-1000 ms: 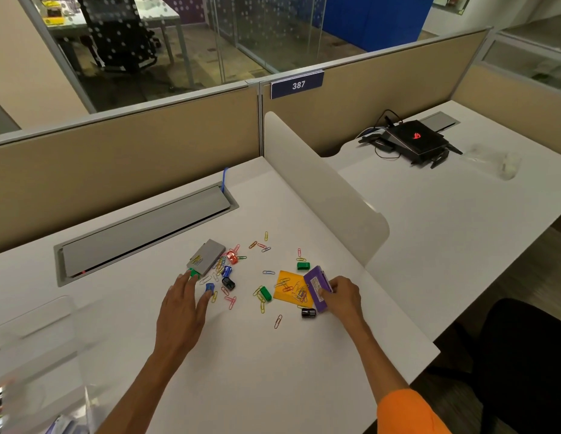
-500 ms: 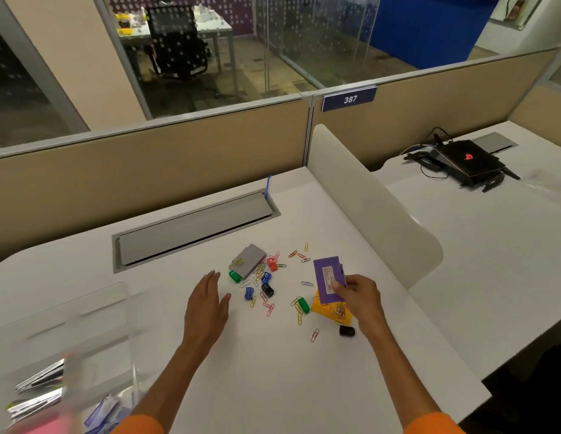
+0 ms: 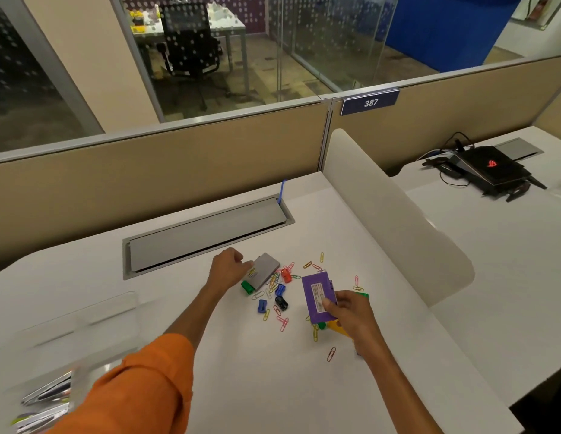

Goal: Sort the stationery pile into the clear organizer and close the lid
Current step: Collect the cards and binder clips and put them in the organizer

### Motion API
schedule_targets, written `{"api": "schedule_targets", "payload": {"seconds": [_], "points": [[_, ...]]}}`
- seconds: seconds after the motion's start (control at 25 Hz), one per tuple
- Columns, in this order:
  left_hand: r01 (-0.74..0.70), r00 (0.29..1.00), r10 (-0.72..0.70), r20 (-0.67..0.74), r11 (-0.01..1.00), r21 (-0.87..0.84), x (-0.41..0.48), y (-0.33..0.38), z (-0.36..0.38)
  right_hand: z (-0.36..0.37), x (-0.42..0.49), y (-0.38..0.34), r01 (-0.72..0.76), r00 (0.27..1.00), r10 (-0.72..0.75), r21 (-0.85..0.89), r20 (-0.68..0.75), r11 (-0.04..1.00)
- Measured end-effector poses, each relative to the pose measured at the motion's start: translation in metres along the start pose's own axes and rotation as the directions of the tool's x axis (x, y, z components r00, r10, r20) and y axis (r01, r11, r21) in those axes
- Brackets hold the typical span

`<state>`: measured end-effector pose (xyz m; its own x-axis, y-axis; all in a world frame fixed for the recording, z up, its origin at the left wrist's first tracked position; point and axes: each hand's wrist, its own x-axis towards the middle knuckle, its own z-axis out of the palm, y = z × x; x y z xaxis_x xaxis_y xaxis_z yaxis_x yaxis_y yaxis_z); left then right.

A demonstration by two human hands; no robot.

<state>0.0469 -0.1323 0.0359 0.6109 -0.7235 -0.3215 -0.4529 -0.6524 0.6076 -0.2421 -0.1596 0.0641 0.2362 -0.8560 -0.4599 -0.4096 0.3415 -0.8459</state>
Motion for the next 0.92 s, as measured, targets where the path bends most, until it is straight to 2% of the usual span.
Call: {"api": "schedule_targets", "payload": {"seconds": [0.12,0.4,0.68,0.92], "points": [[0.019,0.994,-0.030,0.108,0.994,0.106,0.031,0.023,0.000,-0.002,-0.004,0.007,-0.011,1.000,0.011,0.017,-0.009,1.000],[-0.108,0.947,-0.032,0.320,0.906,0.410,0.061,0.060,0.018,-0.017,-0.020,0.031,-0.042,0.998,0.044,0.035,-0.042,0.998],[-0.070,0.941,-0.074,0.329,0.913,0.403,0.068,0.063,0.025,-0.024,-0.035,0.045,-0.090,0.995,0.095,0.135,-0.035,0.987],[-0.023,0.936,-0.113,0.334,0.926,0.377,0.067,0.057,0.027,-0.016,-0.032,0.043,-0.075,0.997,0.079,0.121,-0.025,0.990]]}}
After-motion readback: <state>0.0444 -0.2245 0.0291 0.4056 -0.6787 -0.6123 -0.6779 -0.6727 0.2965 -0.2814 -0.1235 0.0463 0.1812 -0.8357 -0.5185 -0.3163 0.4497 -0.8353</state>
